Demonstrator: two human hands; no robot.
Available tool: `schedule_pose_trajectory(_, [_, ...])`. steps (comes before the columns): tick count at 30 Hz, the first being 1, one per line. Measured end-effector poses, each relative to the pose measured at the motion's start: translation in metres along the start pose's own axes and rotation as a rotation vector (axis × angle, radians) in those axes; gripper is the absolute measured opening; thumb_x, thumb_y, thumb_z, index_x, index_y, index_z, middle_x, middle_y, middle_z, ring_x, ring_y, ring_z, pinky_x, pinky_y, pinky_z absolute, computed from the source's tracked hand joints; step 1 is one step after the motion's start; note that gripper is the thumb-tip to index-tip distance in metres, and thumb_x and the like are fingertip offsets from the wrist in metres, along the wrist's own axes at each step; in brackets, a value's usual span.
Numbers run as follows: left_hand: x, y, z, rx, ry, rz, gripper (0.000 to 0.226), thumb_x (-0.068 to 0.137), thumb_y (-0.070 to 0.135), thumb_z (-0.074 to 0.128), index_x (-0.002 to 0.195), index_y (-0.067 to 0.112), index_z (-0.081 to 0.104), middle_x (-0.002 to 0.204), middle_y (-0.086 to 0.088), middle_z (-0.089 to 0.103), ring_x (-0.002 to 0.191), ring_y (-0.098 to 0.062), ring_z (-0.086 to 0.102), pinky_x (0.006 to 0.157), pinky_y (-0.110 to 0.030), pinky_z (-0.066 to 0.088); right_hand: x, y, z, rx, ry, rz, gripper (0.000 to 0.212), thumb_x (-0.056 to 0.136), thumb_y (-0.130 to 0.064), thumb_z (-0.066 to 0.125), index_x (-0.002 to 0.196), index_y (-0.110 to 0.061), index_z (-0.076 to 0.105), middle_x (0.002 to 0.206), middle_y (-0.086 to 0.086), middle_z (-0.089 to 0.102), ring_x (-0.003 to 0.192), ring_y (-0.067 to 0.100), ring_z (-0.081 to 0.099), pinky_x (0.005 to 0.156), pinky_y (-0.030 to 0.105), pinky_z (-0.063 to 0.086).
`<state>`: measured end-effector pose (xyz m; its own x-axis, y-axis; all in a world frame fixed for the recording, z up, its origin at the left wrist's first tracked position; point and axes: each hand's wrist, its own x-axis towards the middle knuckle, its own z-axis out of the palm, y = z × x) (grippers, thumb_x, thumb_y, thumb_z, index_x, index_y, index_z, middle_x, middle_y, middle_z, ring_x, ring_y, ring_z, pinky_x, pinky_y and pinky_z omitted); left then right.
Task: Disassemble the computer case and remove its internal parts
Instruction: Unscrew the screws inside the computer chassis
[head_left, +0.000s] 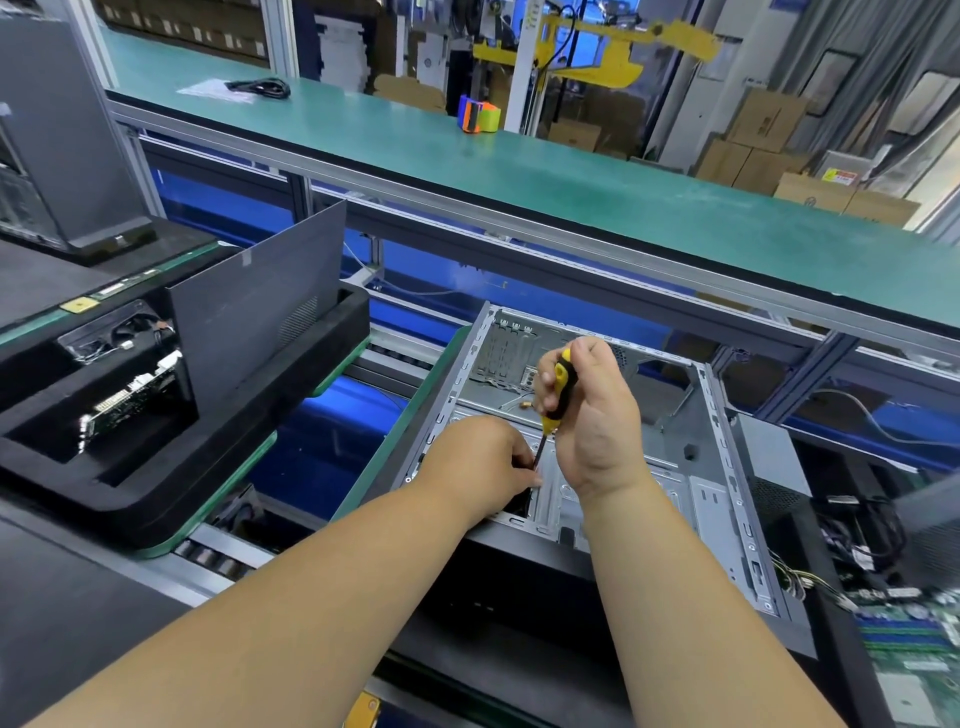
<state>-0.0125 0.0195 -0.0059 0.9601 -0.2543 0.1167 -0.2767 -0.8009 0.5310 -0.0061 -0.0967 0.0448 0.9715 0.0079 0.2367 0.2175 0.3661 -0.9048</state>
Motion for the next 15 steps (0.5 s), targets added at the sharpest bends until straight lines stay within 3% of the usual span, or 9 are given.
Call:
schedule_pose_trajectory(4, [-0.001, 0.000, -0.002, 0.022, -0.004, 0.018, 0.022, 0.081, 0.049, 0.070, 0.086, 0.028, 0.076, 0.082, 0.005, 0.068, 0.078, -0.014, 0.061, 0.074, -0.030, 0.054, -0.001, -0.005, -0.002, -0.100, -0.030, 0.013, 0.019, 0.096, -0.026, 0.043, 0.080, -0.017, 0.050, 0.076, 0.002, 0.062, 0.062, 0.017, 0.049, 0.059, 0.026, 0.039])
schedule_pose_trajectory(8, [-0.002, 0.002, -0.003, 0.031, -0.013, 0.033, 0.023, 0.082, 0.048, 0.069, 0.092, 0.029, 0.077, 0.086, 0.007, 0.068, 0.081, -0.013, 0.061, 0.077, -0.031, 0.054, 0.001, -0.010, -0.006, -0.120, 0.047, 0.025, 0.027, 0.100, -0.021, 0.040, 0.077, -0.017, 0.055, 0.073, 0.002, 0.063, 0.062, 0.017, 0.051, 0.062, 0.029, 0.041])
schedule_pose_trajectory(11, [-0.002, 0.002, -0.002, 0.023, -0.021, 0.029, 0.021, 0.082, 0.046, 0.070, 0.093, 0.029, 0.077, 0.087, 0.007, 0.069, 0.082, -0.013, 0.062, 0.078, -0.031, 0.055, 0.003, -0.011, -0.006, -0.018, 0.118, 0.062, 0.037, 0.102, -0.017, 0.036, 0.073, -0.015, 0.058, 0.071, 0.002, 0.060, 0.058, 0.016, 0.048, 0.057, 0.026, 0.043])
schedule_pose_trajectory(15, [-0.001, 0.003, -0.002, 0.020, -0.019, 0.005, 0.020, 0.081, 0.047, 0.071, 0.091, 0.030, 0.077, 0.085, 0.008, 0.069, 0.079, -0.012, 0.062, 0.076, -0.031, 0.056, 0.004, -0.005, -0.003, 0.027, 0.126, 0.070, 0.048, 0.106, -0.031, 0.032, 0.069, -0.016, 0.059, 0.065, 0.000, 0.052, 0.051, 0.013, 0.039, 0.052, 0.023, 0.035])
